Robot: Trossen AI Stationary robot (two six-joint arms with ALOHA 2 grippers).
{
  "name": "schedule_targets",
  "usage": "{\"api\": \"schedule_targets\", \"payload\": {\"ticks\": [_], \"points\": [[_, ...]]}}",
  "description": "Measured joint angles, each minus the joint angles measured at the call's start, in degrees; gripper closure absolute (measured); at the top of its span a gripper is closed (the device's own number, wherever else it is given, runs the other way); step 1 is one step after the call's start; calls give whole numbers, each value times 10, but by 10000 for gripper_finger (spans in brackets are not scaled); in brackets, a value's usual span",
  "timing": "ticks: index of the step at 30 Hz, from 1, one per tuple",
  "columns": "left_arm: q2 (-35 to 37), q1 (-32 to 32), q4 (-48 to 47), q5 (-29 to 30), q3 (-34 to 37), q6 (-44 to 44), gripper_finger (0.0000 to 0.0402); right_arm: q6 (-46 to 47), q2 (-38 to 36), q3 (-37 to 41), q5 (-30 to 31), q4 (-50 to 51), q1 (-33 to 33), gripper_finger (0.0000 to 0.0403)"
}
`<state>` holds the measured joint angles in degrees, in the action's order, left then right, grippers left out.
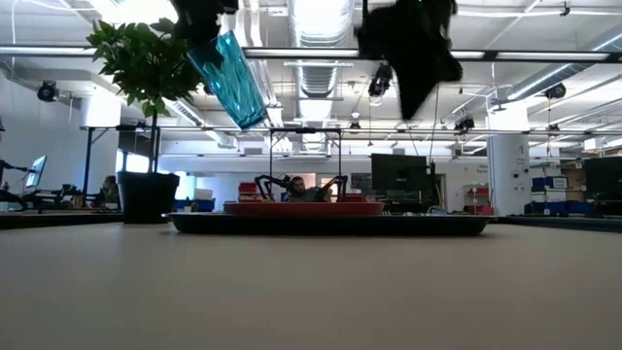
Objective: Pick and place plate/cup/fork/spoon on tray
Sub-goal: Put the blue glass on the green tray on top of the pink plate
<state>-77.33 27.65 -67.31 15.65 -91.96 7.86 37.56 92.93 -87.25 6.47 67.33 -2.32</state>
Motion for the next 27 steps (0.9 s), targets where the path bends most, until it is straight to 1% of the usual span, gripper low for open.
{"api": "schedule_targets", "payload": {"ticks": [3, 5, 9, 11, 13, 16, 20, 27], "points": [[-27, 0, -16, -7, 4, 0, 401, -13, -65, -11, 60, -69, 6, 395], [-48, 1, -26, -8, 5, 0, 401, -39, -117, -13, 87, -121, 8, 395], [-88, 2, -38, -17, 5, 10, 401, -100, -216, -12, 102, -230, 8, 395], [-108, 4, -39, -19, 5, 17, 401, -119, -252, -12, 103, -253, 8, 395], [-128, 10, -40, -20, 2, 22, 401, -131, -276, -13, 106, -256, 8, 395], [-160, 31, -40, -20, -2, 42, 401, -147, -295, -12, 108, -256, 8, 395], [-208, 64, -38, -19, -23, 59, 401, -163, -294, -12, 106, -256, 8, 395], [-267, 97, -38, -19, -98, 94, 401, -179, -270, -11, 99, -247, 8, 395]]}}
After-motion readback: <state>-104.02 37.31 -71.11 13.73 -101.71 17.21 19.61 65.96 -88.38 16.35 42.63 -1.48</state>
